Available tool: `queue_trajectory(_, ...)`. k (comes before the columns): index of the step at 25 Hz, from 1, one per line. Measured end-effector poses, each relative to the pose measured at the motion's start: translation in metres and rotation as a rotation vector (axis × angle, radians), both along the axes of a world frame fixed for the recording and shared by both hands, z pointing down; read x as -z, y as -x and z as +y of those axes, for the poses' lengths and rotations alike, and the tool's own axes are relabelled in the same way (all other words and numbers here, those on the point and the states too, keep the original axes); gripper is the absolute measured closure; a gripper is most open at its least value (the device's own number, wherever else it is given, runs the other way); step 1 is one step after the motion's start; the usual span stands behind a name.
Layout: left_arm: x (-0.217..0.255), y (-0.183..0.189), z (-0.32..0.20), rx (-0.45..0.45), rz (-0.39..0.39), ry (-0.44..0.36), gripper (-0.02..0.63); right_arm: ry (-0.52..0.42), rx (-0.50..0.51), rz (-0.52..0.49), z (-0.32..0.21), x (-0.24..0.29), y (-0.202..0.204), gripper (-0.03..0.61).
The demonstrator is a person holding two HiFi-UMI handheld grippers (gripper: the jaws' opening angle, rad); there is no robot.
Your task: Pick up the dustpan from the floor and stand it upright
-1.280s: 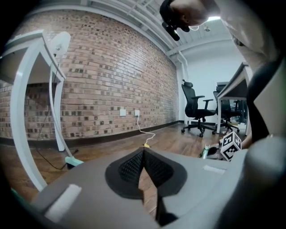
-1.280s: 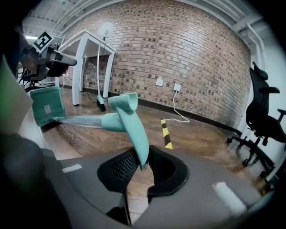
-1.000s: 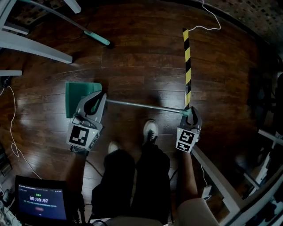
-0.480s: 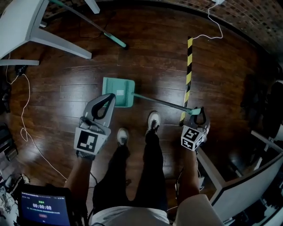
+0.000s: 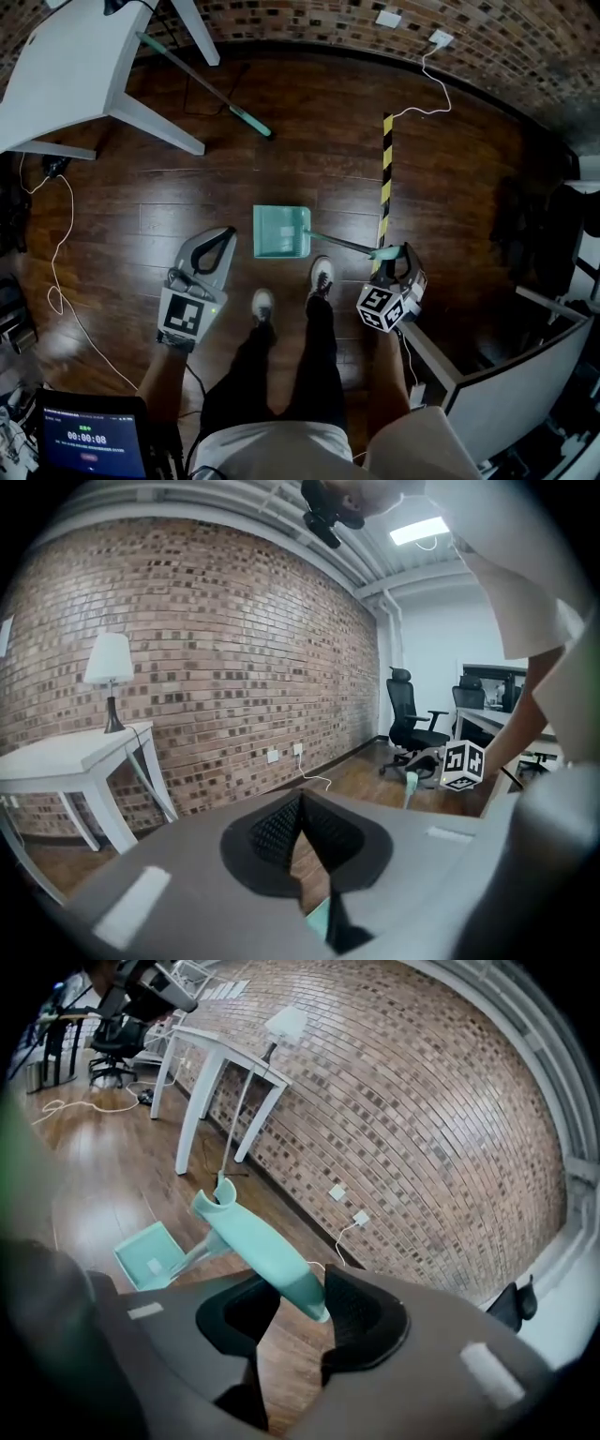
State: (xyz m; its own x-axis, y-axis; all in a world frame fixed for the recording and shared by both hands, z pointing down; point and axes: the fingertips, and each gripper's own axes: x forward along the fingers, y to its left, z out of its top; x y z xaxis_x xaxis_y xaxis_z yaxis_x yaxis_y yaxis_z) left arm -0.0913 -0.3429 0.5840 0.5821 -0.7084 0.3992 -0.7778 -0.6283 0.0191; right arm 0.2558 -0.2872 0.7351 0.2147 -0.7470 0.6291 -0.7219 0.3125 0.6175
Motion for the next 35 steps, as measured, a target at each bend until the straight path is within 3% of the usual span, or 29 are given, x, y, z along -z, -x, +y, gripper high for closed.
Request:
queue_trajectory(4, 0.022, 0.007, 0.011, -0.041, -0.016, -0.036, 0.612, 0.062, 0.169, 0.08, 0.0, 0.01, 0.04, 0.399)
queue_trajectory(8, 0.047, 0.024, 0.021, -0.027, -0.017, -0.047, 0.612, 0.137, 0.251, 0.056, 0.006, 0.021, 0.08, 0.363)
queue_trajectory(15, 0.062, 0.05, 0.04, -0.002, -0.021, -0.084, 0.612, 0.201, 0.214, 0.005, 0.032, 0.026, 0.116, 0.343)
queue_trajectory(21, 0.085, 0.061, 0.057, 0.029, 0.002, -0.107, 0.612, 0.247, 0.167, -0.039, 0.067, 0.037, 0.119, 0.339)
queue_trajectory(27, 0.099, 0.072, 0.077, 0.045, -0.005, -0.133, 0.612, 0.277, 0.266, 0.008, 0.09, 0.047, 0.108, 0.316)
queue_trajectory(32, 0.115, 0.076, 0.102, 0.045, 0.021, -0.145, 0.612, 0.253, 0.277, 0.036, 0.111, 0.078, 0.095, 0.325)
queue_trajectory(35, 0.135, 0.078, 0.116, 0.048, 0.058, -0.158, 0.612, 0.173, 0.226, 0.014, 0.124, 0.115, 0.095, 0.344)
